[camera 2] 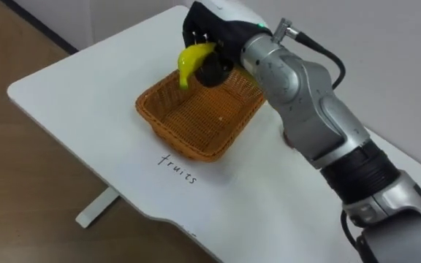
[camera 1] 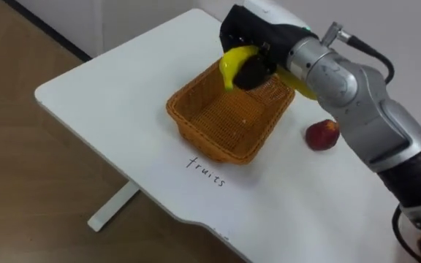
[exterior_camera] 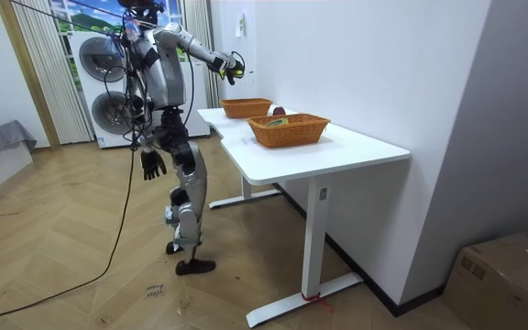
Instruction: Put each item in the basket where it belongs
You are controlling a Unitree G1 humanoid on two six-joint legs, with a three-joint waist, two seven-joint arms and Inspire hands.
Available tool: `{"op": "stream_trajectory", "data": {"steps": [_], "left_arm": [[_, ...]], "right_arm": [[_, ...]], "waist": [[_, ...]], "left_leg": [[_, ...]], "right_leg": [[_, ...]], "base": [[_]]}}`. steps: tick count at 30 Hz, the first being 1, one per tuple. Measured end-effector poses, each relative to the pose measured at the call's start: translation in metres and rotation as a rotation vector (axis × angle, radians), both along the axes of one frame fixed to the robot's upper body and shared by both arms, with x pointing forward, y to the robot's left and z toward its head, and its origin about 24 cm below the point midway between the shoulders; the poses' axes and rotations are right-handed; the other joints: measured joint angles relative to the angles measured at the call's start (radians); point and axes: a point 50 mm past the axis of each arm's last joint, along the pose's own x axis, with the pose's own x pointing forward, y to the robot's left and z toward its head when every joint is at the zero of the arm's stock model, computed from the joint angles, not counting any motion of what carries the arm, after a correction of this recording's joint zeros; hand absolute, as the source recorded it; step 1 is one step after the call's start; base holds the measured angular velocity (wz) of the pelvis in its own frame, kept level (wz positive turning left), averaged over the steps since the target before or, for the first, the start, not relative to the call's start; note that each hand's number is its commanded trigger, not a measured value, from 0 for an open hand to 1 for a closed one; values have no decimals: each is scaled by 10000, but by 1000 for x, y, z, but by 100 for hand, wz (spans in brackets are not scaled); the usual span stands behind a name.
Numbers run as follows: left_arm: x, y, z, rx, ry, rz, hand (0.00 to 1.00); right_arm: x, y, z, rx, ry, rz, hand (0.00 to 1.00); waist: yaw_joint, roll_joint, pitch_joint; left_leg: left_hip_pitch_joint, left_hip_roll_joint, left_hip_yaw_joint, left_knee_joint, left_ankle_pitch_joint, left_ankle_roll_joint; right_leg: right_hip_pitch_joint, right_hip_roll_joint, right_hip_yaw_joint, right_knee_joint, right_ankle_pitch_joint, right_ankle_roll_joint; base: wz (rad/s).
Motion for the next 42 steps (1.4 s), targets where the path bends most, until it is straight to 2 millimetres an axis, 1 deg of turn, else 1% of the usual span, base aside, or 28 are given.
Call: {"op": "stream_trajectory", "data": {"steps": [2,4,6,13,20,24,27,34,38,42], "left_arm": [[-1,0,0,7,36,13,0],[-2,0,0,-3,80,23,0],[-3,1,0,14,137,38,0],[-3,0,0,-18,155,31,0],[-2,-2,-1,-61,175,-161,0],[-4,-1,-1,-57,222,-147,0],[-3,-1,-2,-58,190,-161,0],[-3,-1,-1,-33,160,-175,0],[-3,-1,-1,-33,158,-175,0],[-3,-1,-1,-34,160,-178,0]], "right_arm": [[2,-1,-5,10,181,-133,0],[3,-2,-6,26,211,-218,0],[3,-3,-7,39,212,-262,0],[3,-3,-7,53,158,-271,0],[8,-10,-15,-42,330,-651,0],[7,-9,-14,2,166,-490,0],[7,-8,-13,38,54,-460,0],[7,-7,-13,30,-17,-373,0],[7,-7,-13,29,-19,-371,0],[7,-7,-12,29,-23,-365,0]], "waist": [[59,-1,11],[59,-1,40],[81,-27,61],[69,-99,94],[-45,-98,111],[-220,-75,129],[-260,-53,145],[-309,-23,160],[-314,12,150],[-314,91,128]], "left_leg": [[-18,-18,-51,1,-1,0],[-39,-63,-162,-2,-1,0],[-58,-76,-190,-3,-1,0],[-149,-82,-190,5,7,6],[-181,-88,-203,57,13,16],[-178,-86,-190,57,13,16],[-175,-85,-166,58,13,16],[-185,-86,-169,68,13,16],[-185,-86,-169,69,13,16],[-183,-86,-169,70,13,16]], "right_leg": [[0,-10,-1,0,-7,10],[14,-37,-12,0,-34,40],[15,-47,-13,0,-53,66],[-78,-49,-9,0,-53,67],[-83,-58,-16,-2,-54,67],[-85,-60,-12,-2,-57,67],[-92,-61,-9,-3,-59,66],[-97,-61,-6,-3,-60,64],[-99,-61,-6,-3,-60,64],[-98,-62,-6,-3,-60,64]], "base": [[7],[13],[6],[1],[0],[0],[-2],[0],[0],[0]]}}
